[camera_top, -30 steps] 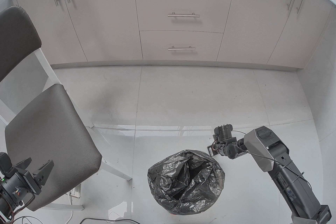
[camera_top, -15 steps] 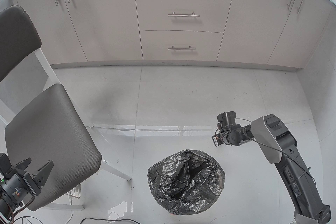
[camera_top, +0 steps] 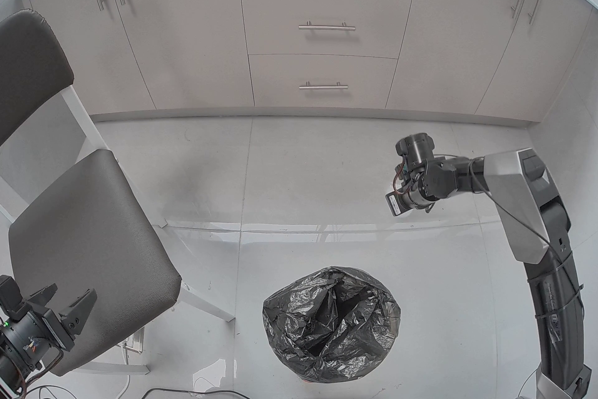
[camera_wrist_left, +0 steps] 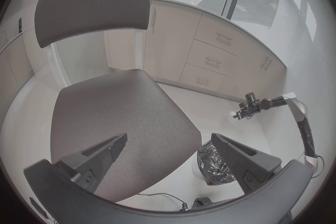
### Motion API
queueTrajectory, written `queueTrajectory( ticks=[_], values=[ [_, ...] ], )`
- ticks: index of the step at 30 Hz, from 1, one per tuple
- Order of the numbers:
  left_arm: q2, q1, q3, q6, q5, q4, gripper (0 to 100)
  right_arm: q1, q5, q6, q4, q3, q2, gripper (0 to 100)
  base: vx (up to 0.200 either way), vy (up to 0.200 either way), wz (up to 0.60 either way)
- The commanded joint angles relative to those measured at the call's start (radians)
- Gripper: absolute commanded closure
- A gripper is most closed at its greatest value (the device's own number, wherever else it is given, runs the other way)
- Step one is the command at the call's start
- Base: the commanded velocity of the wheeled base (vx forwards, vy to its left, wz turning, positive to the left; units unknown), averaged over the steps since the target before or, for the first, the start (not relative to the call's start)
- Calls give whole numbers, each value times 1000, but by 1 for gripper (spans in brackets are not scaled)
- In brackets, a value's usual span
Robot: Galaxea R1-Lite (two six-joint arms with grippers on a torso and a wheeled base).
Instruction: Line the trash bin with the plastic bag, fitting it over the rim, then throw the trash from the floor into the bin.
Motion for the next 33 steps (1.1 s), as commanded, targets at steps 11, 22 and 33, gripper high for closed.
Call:
queueTrajectory(
  ticks=[11,22,33],
  values=[
    [-3,0,1,-1,0,0,0,265,-1,145,408,0,-374,100,0,0,0],
    [-17,0,1,-2,0,0,0,388,22,341,618,0,-385,100,0,0,0],
    [-17,0,10,-1,-1,-2,0,428,120,536,743,0,-302,100,0,0,0]
  ],
)
